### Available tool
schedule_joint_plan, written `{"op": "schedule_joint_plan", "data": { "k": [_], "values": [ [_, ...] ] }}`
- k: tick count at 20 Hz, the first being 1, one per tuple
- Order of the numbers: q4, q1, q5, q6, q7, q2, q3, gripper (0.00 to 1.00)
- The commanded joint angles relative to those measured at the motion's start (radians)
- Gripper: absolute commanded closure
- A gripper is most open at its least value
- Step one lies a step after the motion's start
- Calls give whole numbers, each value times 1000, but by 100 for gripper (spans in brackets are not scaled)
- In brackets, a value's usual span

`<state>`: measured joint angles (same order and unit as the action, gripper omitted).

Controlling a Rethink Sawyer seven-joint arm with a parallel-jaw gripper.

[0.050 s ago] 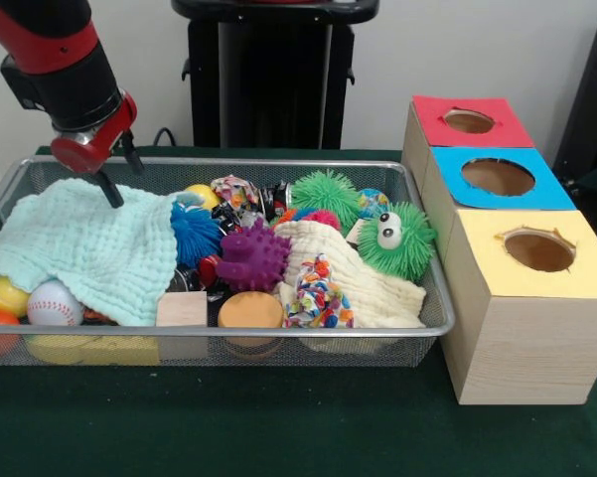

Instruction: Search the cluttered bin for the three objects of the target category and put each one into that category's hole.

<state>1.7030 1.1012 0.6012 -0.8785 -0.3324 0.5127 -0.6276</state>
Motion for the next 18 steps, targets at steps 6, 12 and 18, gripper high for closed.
{"op": "schedule_joint_plan", "data": {
  "k": [6,12,18],
  "values": [
    [-112,-51,52,16,-94,-27,72,0],
    [-136,-58,72,50,-68,-52,87,0],
    [-148,-69,101,52,-69,-71,109,0]
  ]
}}
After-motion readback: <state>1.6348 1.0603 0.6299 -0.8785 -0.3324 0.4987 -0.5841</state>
